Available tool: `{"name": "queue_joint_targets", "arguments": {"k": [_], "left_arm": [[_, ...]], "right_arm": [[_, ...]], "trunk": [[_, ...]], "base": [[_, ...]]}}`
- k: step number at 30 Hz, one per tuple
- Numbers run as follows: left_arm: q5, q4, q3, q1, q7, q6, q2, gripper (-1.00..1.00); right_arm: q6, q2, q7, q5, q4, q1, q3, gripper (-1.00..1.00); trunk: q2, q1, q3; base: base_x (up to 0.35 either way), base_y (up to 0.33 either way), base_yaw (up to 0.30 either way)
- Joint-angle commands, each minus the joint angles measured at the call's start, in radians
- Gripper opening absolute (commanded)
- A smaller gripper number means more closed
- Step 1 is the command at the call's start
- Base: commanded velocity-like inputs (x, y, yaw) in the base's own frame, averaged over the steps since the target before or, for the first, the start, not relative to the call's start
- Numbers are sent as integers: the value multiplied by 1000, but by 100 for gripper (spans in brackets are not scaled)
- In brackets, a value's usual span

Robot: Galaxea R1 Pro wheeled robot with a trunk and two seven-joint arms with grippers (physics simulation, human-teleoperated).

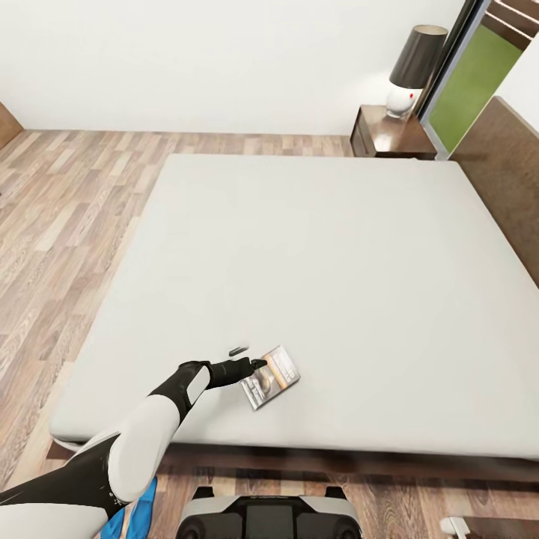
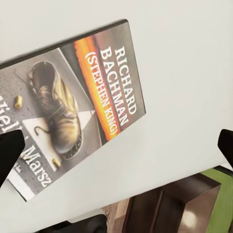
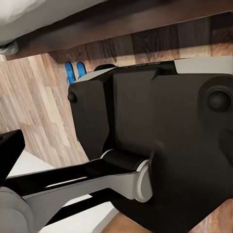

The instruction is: In the bedroom, move the book from the bed onto either nightstand, and place the two sandals side by side next to the bed.

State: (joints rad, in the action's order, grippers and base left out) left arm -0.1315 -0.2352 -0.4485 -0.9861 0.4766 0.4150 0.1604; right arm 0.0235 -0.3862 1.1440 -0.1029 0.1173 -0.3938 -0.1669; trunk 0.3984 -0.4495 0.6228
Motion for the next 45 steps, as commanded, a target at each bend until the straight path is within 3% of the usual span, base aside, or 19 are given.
{"name": "queue_joint_targets", "arguments": {"k": [1,12,18,24,27,30,33,35,37,41,45], "left_arm": [[-11,-3,-9,0,5,7,1,100],[-10,-3,-9,0,9,7,2,100],[-9,-45,-5,-1,45,22,3,100],[-8,-188,-3,-15,50,171,6,100],[-8,-261,-3,-63,33,274,8,100],[-4,-288,-4,-145,-55,334,7,100],[40,-288,-4,-183,-143,347,8,100],[113,-253,-3,-196,-186,349,9,100],[153,-212,-2,-200,-199,334,10,100],[181,-172,-1,-202,-207,270,14,100],[186,-144,-1,-203,-208,254,14,100]], "right_arm": [[3,0,3,-6,-1,0,2,100],[3,0,3,-6,-1,0,2,100],[2,0,-5,-5,-2,0,2,100],[3,0,-6,-5,-1,0,2,100],[3,0,-6,-5,-2,0,2,100],[3,0,-5,-5,-1,0,2,100],[3,0,-5,-5,-1,0,2,100],[3,0,-4,-5,-1,0,2,100],[3,0,-4,-5,-1,0,2,100],[3,0,-4,-5,-1,0,2,100],[3,0,-4,-5,-1,0,2,100]], "trunk": [[2,0,3],[2,0,18],[2,0,20],[2,0,20],[2,0,20],[2,0,20],[2,0,20],[2,0,20],[2,0,20],[2,0,20],[2,0,20]], "base": [[0,0,0],[0,0,0],[0,0,0],[0,0,0],[0,0,0],[0,0,0],[0,0,0],[0,0,0],[0,0,0],[0,0,0],[0,0,0]]}}
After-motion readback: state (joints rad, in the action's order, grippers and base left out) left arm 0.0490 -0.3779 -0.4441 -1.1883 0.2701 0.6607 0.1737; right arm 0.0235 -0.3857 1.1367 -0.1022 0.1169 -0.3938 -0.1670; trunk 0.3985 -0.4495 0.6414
